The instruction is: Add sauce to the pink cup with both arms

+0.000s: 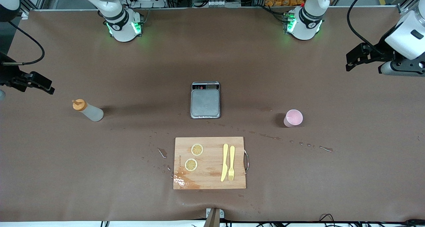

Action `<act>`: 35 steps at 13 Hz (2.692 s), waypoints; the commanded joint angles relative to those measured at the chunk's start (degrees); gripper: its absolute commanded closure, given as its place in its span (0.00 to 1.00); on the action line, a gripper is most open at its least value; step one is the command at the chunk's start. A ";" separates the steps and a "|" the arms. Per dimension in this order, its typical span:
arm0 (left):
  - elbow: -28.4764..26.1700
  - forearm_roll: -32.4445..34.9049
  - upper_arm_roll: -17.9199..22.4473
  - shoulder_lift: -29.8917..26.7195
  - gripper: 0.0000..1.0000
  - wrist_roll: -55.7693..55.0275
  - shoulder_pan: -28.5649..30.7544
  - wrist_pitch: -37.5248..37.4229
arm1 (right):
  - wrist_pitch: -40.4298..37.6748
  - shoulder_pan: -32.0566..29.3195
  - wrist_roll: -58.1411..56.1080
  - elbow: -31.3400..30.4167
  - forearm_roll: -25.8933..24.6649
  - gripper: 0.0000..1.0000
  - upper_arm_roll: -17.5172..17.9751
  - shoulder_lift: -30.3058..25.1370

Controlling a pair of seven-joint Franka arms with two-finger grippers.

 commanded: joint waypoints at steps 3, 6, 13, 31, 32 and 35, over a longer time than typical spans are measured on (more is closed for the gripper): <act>-0.51 0.36 -0.35 1.99 0.00 1.31 -0.81 0.53 | 1.02 -0.59 0.21 -2.39 -0.73 0.00 0.68 -2.05; -0.68 0.36 -0.78 8.75 0.00 2.55 -2.21 4.04 | 1.02 -0.41 0.21 -2.39 -0.65 0.00 0.68 -2.05; -1.92 0.97 -1.58 26.68 0.00 2.20 -8.28 4.65 | 0.76 -0.42 0.21 -2.39 -0.65 0.00 0.68 -2.23; -20.72 5.63 -8.61 27.94 0.00 5.35 6.30 30.32 | 1.64 -1.20 0.21 -3.53 -0.65 0.00 0.59 -1.70; -20.64 5.63 -8.61 28.11 0.00 6.40 6.39 30.33 | 1.29 -1.64 0.38 -3.62 -0.04 0.00 0.59 -1.70; -20.64 5.02 -8.61 28.90 0.27 7.03 7.09 31.47 | 0.23 -4.19 0.73 -3.71 1.81 0.00 0.59 -1.26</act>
